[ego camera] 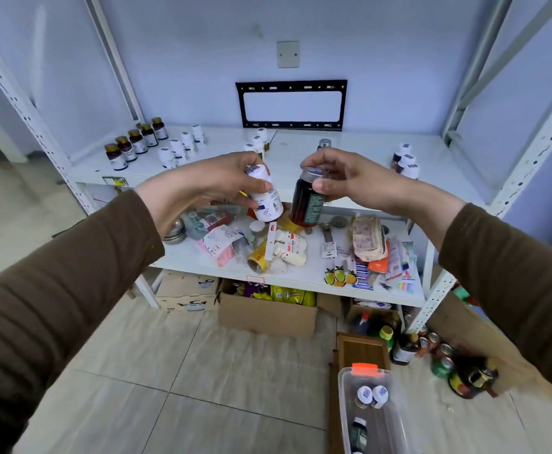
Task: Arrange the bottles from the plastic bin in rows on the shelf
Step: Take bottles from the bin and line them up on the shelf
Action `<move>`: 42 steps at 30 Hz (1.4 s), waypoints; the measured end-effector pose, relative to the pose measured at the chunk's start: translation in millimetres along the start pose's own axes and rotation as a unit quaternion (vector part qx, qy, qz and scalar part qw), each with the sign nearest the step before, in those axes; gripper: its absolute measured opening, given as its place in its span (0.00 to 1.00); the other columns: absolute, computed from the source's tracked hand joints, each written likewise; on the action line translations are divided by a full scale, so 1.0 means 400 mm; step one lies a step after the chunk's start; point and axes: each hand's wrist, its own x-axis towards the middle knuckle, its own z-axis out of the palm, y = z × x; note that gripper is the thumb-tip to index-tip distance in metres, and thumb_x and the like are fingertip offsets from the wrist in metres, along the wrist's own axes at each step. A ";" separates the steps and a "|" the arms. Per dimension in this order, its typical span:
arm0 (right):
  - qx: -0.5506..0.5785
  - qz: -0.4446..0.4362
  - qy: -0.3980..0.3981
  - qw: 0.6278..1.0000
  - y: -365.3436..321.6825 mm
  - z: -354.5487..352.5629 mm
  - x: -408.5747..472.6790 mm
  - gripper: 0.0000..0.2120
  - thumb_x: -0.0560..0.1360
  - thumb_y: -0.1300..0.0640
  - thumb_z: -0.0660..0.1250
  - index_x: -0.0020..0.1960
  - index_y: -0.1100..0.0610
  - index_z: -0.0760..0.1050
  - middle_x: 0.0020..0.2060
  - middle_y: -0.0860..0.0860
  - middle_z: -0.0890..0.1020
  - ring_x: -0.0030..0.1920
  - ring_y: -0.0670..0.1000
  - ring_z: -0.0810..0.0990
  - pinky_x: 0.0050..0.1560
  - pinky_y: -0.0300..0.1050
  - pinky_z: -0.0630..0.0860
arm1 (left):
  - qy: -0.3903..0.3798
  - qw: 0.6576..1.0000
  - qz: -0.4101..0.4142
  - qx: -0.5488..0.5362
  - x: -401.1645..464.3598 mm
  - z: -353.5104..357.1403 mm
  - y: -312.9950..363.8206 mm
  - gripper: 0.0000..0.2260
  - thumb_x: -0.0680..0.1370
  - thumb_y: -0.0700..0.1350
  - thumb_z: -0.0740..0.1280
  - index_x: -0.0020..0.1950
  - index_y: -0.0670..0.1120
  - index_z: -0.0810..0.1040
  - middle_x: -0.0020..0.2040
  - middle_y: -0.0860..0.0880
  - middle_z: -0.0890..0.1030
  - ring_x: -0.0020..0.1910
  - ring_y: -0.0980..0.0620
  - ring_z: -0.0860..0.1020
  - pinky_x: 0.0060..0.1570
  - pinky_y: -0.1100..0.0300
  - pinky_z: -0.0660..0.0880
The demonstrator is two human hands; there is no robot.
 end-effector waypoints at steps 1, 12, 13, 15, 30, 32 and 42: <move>-0.006 0.002 -0.003 1.000 -0.004 0.019 0.022 0.16 0.80 0.64 0.63 0.67 0.59 0.69 0.54 0.49 0.78 0.53 0.44 0.78 0.57 0.43 0.78 | -0.001 1.000 0.000 -0.005 0.004 -0.032 -0.019 0.16 0.80 0.37 0.68 0.66 0.36 0.70 0.63 0.38 0.79 0.55 0.44 0.83 0.50 0.57 0.82; -0.047 0.029 0.011 0.998 0.025 0.108 0.221 0.15 0.81 0.61 0.62 0.67 0.56 0.69 0.61 0.55 0.77 0.60 0.49 0.76 0.63 0.47 0.74 | -0.041 0.999 0.011 -0.015 0.120 -0.203 -0.157 0.14 0.80 0.34 0.65 0.65 0.38 0.70 0.59 0.40 0.80 0.52 0.49 0.83 0.47 0.63 0.82; -0.047 0.035 0.018 0.998 0.037 0.100 0.238 0.15 0.81 0.61 0.63 0.67 0.55 0.69 0.60 0.54 0.77 0.60 0.49 0.76 0.63 0.47 0.74 | -0.046 0.999 0.014 -0.018 0.142 -0.206 -0.163 0.13 0.80 0.35 0.66 0.64 0.39 0.71 0.59 0.41 0.80 0.53 0.49 0.83 0.46 0.64 0.82; -0.047 0.043 0.043 0.997 0.063 0.075 0.271 0.15 0.80 0.61 0.64 0.66 0.54 0.70 0.58 0.51 0.78 0.58 0.49 0.76 0.61 0.47 0.75 | -0.054 0.998 0.026 -0.018 0.195 -0.209 -0.169 0.11 0.80 0.36 0.67 0.61 0.41 0.73 0.58 0.43 0.81 0.55 0.48 0.83 0.47 0.63 0.81; -0.066 0.071 0.172 0.980 0.177 -0.168 0.551 0.09 0.76 0.56 0.71 0.55 0.52 0.76 0.50 0.50 0.79 0.50 0.53 0.81 0.54 0.58 0.81 | 0.025 0.993 0.080 0.088 0.575 -0.286 -0.097 0.13 0.76 0.49 0.73 0.55 0.47 0.75 0.54 0.47 0.84 0.46 0.48 0.85 0.51 0.53 0.82; -0.076 0.074 0.181 0.978 0.189 -0.187 0.597 0.10 0.75 0.55 0.71 0.55 0.53 0.76 0.50 0.52 0.80 0.48 0.52 0.81 0.53 0.57 0.81 | 0.025 0.992 0.084 0.095 0.625 -0.306 -0.096 0.12 0.76 0.51 0.73 0.53 0.48 0.75 0.54 0.48 0.84 0.46 0.48 0.85 0.54 0.49 0.81; -0.160 0.128 0.270 0.941 0.265 -0.330 0.813 0.16 0.71 0.50 0.75 0.53 0.56 0.75 0.50 0.52 0.81 0.47 0.54 0.81 0.52 0.56 0.81 | 0.001 0.990 0.120 0.080 0.903 -0.397 -0.088 0.15 0.73 0.55 0.74 0.50 0.48 0.75 0.53 0.49 0.84 0.47 0.47 0.84 0.52 0.47 0.82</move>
